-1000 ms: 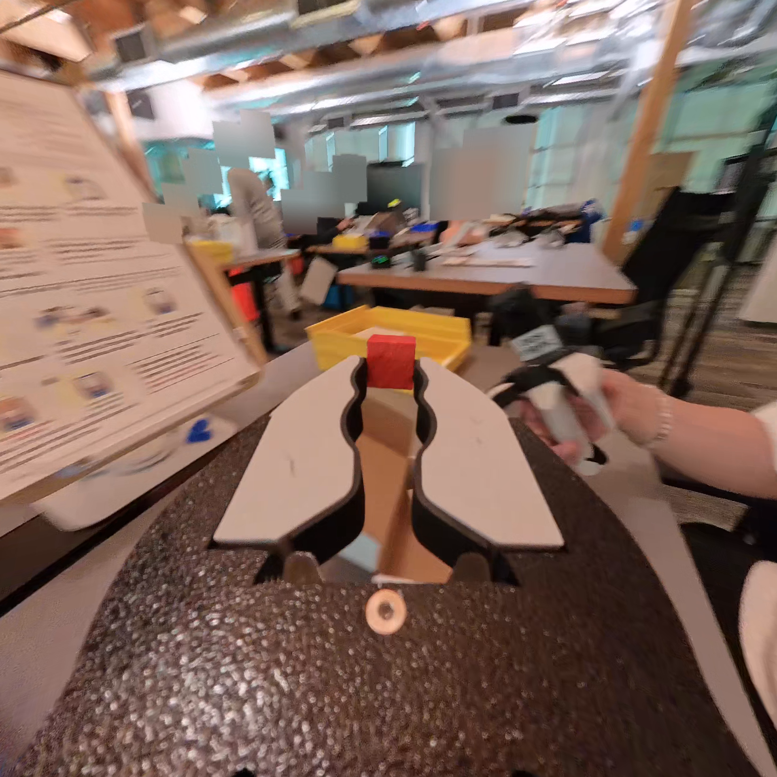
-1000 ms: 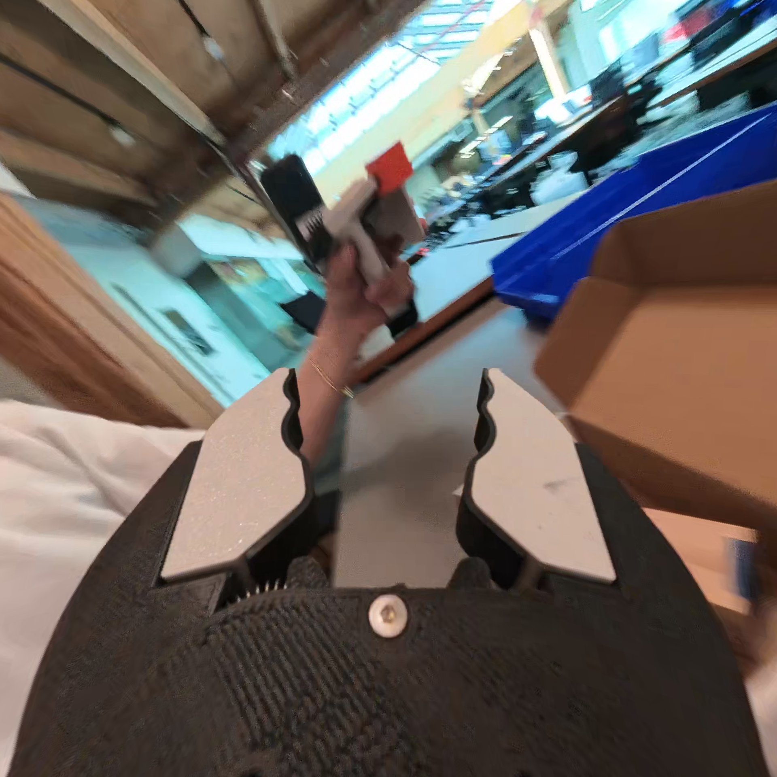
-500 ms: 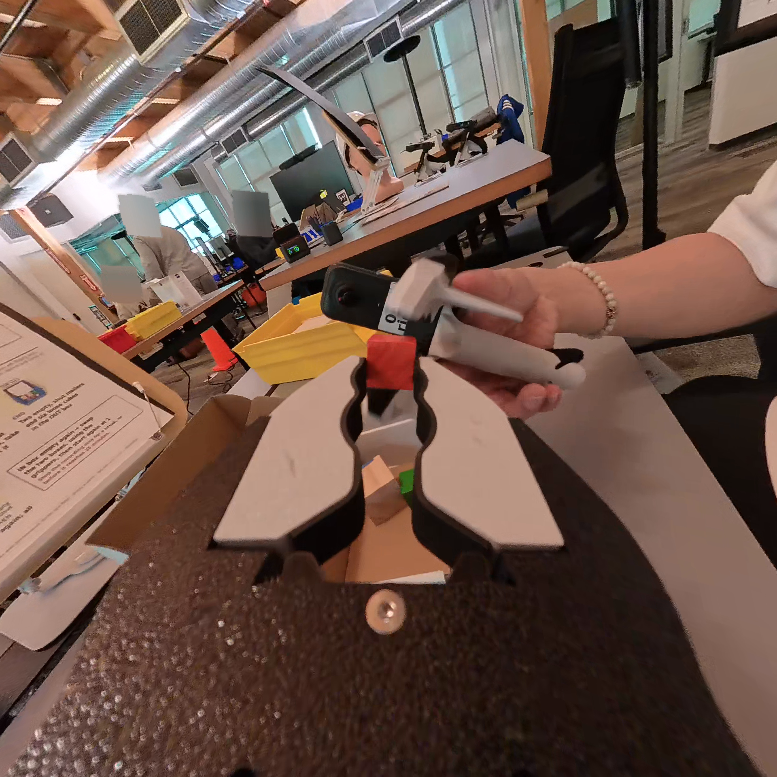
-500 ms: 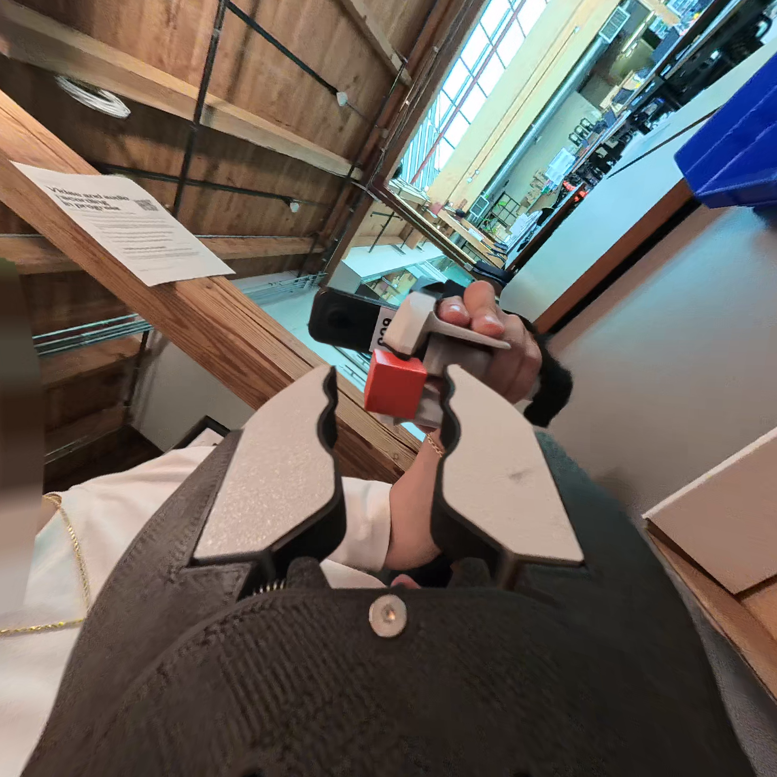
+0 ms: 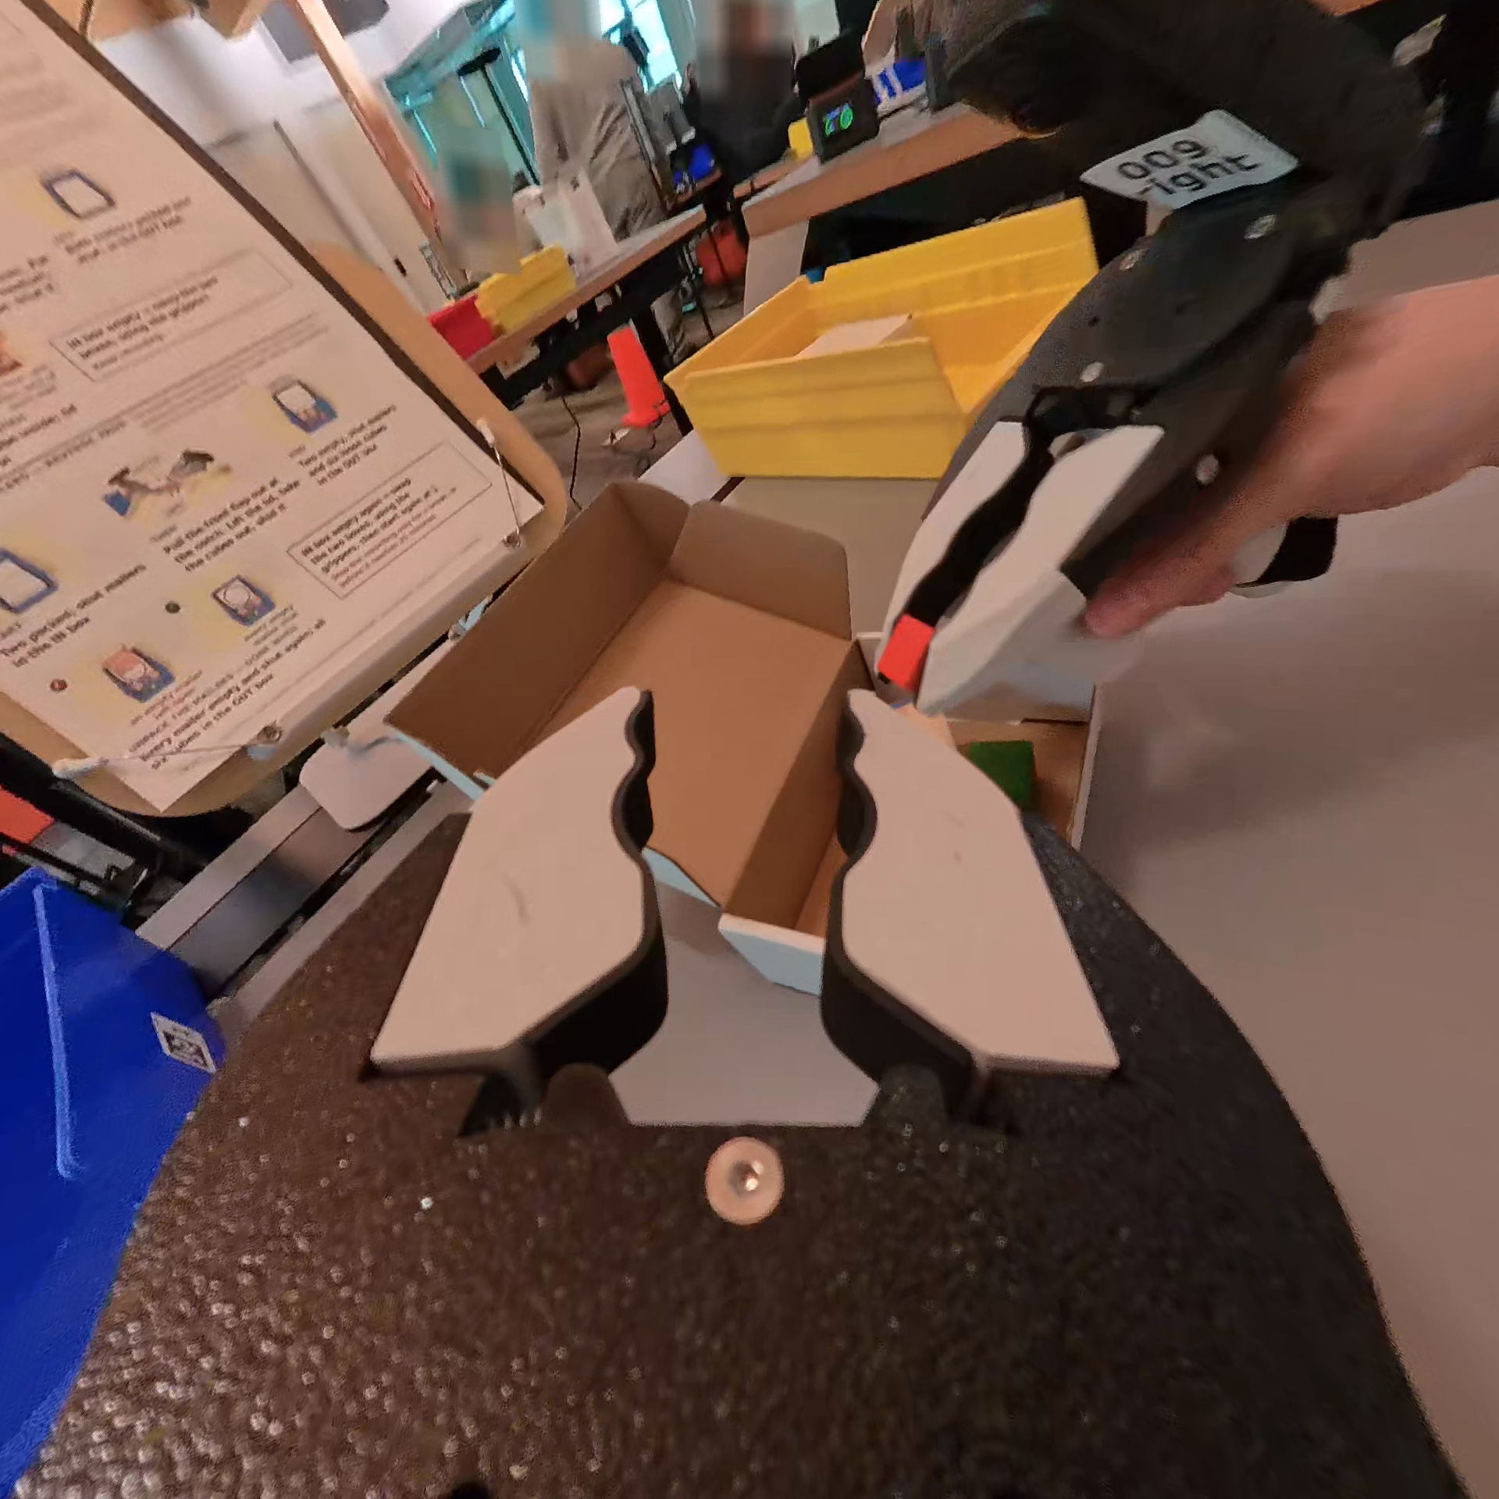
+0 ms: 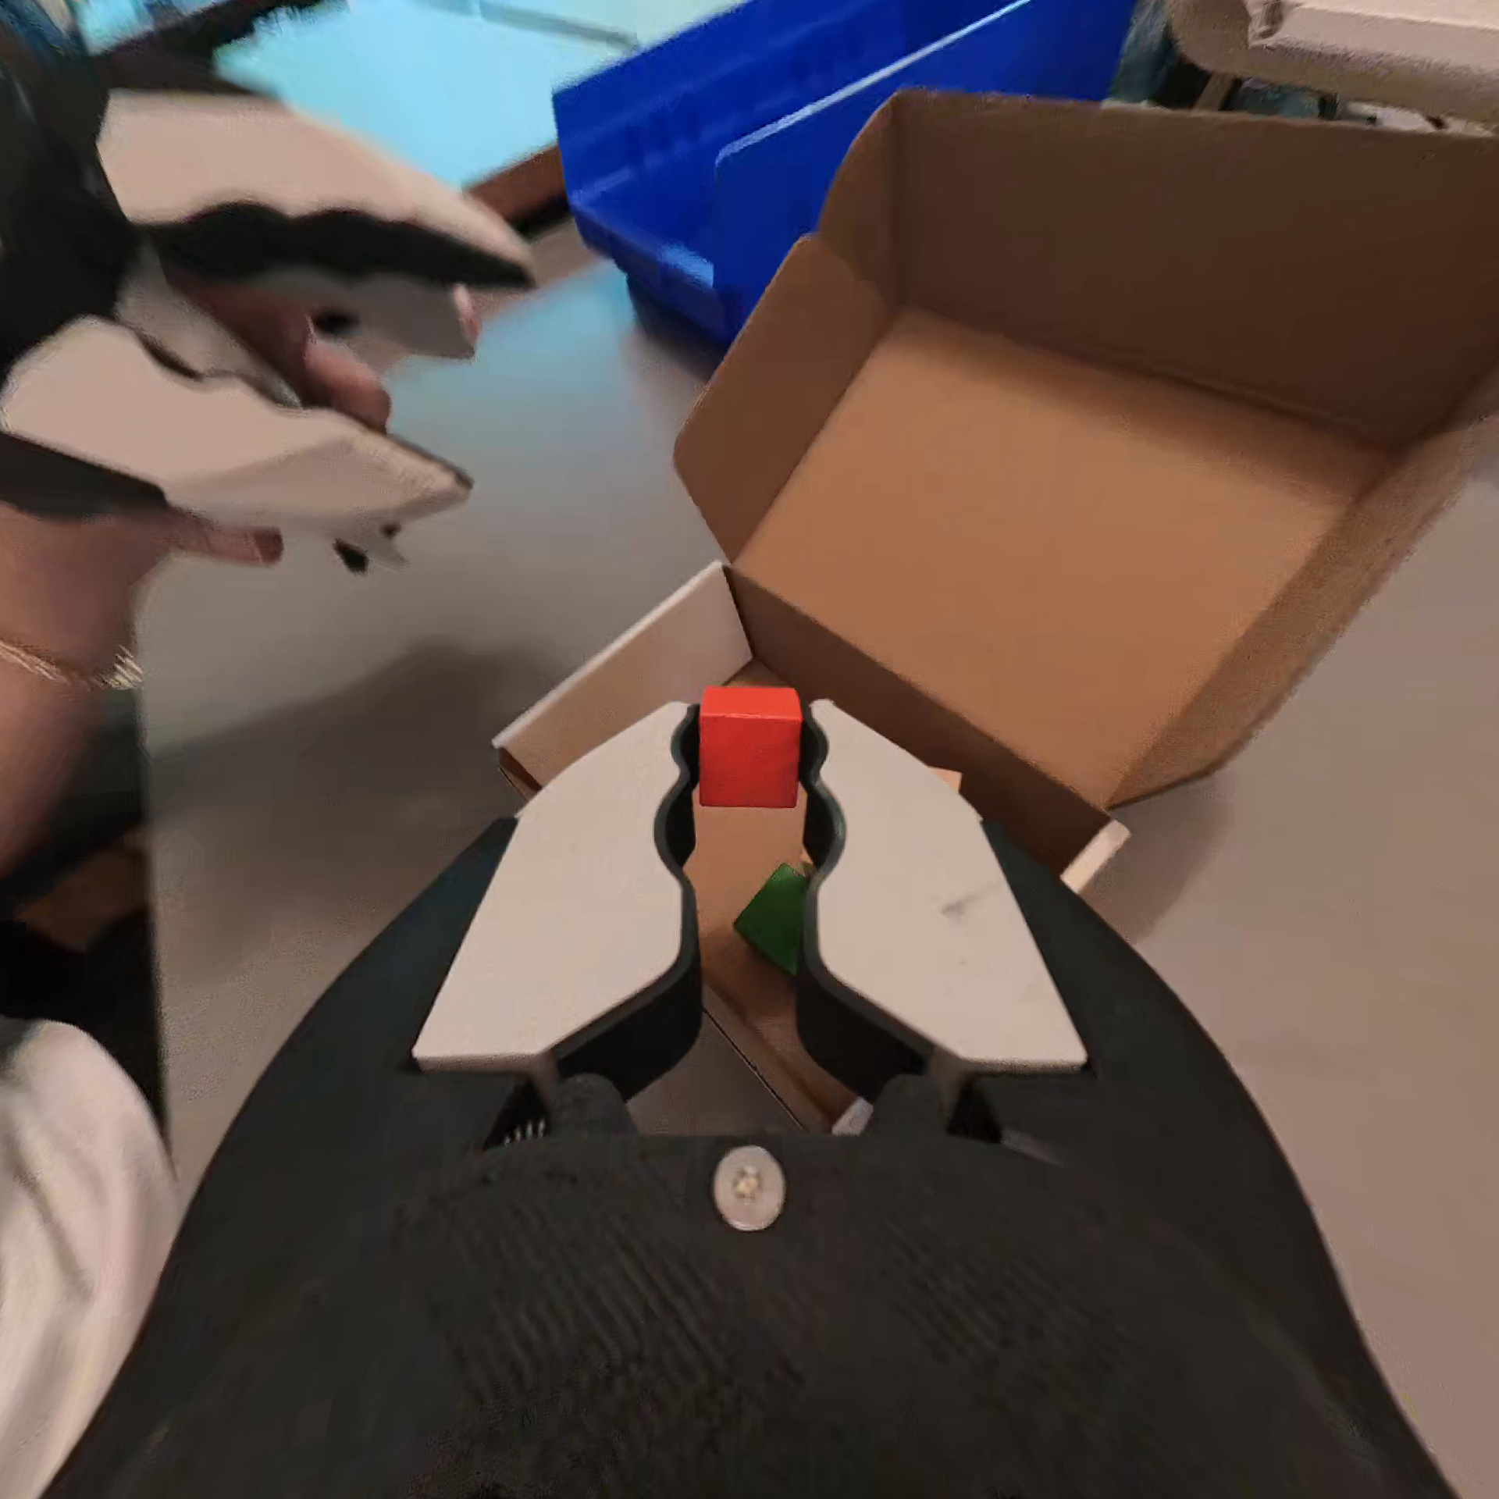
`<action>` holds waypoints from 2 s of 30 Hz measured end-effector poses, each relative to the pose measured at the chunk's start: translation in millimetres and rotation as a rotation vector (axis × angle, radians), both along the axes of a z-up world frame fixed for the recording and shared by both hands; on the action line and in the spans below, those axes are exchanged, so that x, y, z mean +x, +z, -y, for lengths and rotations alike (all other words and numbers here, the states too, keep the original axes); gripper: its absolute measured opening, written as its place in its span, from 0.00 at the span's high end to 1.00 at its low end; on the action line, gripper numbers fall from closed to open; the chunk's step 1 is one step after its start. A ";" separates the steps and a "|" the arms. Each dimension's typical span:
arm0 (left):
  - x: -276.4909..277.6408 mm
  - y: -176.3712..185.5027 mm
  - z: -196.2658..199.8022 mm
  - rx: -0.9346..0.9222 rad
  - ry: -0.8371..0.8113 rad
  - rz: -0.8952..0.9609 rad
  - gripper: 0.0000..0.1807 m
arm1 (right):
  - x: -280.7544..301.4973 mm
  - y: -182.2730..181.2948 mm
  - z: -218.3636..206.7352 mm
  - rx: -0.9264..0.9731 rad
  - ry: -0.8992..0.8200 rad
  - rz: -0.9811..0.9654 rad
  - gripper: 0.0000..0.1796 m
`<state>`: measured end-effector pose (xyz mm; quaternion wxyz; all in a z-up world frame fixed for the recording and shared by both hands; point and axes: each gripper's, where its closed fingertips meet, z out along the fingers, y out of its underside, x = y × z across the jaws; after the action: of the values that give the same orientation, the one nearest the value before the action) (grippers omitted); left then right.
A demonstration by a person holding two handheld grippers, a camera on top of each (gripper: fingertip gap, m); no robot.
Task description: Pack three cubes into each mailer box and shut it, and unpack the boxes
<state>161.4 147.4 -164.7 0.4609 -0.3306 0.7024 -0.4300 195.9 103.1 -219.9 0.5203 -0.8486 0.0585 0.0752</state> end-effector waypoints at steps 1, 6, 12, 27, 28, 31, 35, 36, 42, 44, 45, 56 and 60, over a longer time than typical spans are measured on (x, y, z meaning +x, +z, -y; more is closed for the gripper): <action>1.6 -2.5 -0.7 0.003 0.009 -0.013 0.77 | -4.4 -6.0 -2.7 -0.027 0.018 0.062 0.87; 6.0 -9.1 1.2 0.003 0.019 -0.044 0.79 | -18.7 -29.4 -12.1 -0.128 0.050 0.273 0.87; 6.3 -13.5 0.5 -0.005 0.020 -0.068 0.80 | -21.7 -32.3 -14.5 -0.127 0.051 0.299 0.87; 9.9 -19.7 -49.4 -0.215 0.309 -0.198 0.82 | 41.7 27.1 17.9 0.064 -0.178 0.376 0.72; 10.5 -23.4 -57.3 -0.249 0.358 -0.227 0.82 | 54.7 31.4 23.4 0.071 -0.232 0.387 0.72; 18.5 -27.2 -69.3 -0.363 0.425 -0.286 0.82 | 84.7 35.1 28.0 0.089 -0.339 0.353 0.75; 37.7 -32.7 -69.4 -0.387 0.453 -0.420 0.83 | 108.7 30.2 12.8 0.029 -0.366 0.296 0.75; 41.3 -34.5 -69.5 -0.364 0.467 -0.456 0.83 | 112.4 28.1 8.5 0.003 -0.362 0.290 0.75; 58.3 -38.4 -75.5 -0.322 0.551 -0.527 0.84 | 131.3 21.1 -8.3 -0.103 -0.393 0.299 0.86; 60.2 -43.2 -75.0 -0.291 0.557 -0.542 0.92 | 132.7 17.8 -11.5 -0.123 -0.380 0.312 0.94; 60.7 -45.2 -75.0 -0.274 0.564 -0.543 0.93 | 131.4 16.9 -13.3 -0.124 -0.369 0.314 0.96; 68.4 -6.7 -73.0 -0.264 0.634 -0.144 0.97 | 114.8 40.5 -8.4 0.119 -0.427 0.395 0.98; 53.7 -2.4 -58.8 -0.279 0.631 0.066 0.98 | 100.7 40.1 6.8 0.221 -0.536 0.416 0.98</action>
<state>215.2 206.1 -167.1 0.5440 -0.5771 0.4847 -0.3689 296.6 96.3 -179.8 0.6110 -0.7388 0.1633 -0.2327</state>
